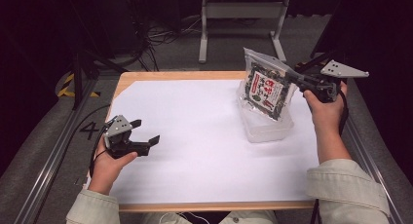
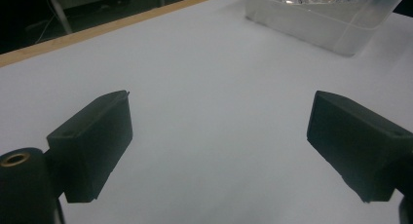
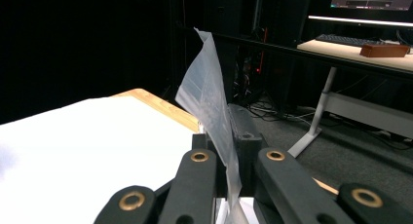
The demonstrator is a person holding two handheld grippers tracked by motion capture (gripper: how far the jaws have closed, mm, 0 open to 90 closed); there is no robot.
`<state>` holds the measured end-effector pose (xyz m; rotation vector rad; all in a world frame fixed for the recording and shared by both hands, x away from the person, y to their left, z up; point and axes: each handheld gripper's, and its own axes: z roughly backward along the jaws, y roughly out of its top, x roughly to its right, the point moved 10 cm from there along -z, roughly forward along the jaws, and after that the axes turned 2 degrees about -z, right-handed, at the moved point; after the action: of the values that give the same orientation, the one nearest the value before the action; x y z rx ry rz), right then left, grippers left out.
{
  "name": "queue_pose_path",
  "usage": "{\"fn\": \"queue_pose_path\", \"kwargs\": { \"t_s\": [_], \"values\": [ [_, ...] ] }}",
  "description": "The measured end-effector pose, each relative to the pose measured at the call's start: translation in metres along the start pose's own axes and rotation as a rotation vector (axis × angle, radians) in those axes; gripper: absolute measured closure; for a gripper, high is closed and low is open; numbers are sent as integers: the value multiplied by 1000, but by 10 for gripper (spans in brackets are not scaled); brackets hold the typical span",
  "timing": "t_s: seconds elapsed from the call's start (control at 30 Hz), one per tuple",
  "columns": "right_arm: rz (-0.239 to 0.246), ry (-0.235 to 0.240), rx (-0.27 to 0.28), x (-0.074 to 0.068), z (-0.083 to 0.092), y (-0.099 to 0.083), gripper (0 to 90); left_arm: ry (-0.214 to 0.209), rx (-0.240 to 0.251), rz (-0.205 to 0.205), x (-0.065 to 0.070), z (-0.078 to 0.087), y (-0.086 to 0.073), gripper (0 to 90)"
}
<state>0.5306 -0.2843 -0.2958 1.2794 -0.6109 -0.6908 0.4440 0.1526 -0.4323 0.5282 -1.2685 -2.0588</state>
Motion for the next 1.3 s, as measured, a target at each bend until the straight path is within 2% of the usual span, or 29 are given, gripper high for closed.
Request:
{"fn": "queue_pose_path", "kwargs": {
  "t_s": [0.23,0.43,0.5,0.57,0.63,0.9,1.07,1.23,1.3],
  "values": [
    [-1,3,-23,-1,3,-9,882,1,-8,-4,1,-2,-1,101],
    [-1,13,-40,-5,0,-15,881,3,-10,-2,1,-2,-1,100],
    [16,13,-77,-8,-5,-20,880,4,-10,0,1,-2,-1,101],
    [6,24,-77,-11,-8,-22,880,4,-9,-4,1,-1,-1,101],
    [17,10,-77,-11,-9,-21,881,1,-9,7,2,-1,-1,101],
    [-30,-34,-60,5,-3,-29,881,5,-10,2,2,-2,-1,101],
    [-40,-44,-50,9,0,-33,879,-1,-11,2,2,-3,-1,101],
    [-25,-63,-51,10,2,-35,879,0,-16,0,1,-5,-2,100],
    [-40,-59,-46,12,3,-37,879,-2,-15,1,1,-5,-2,100]
  ]
}}
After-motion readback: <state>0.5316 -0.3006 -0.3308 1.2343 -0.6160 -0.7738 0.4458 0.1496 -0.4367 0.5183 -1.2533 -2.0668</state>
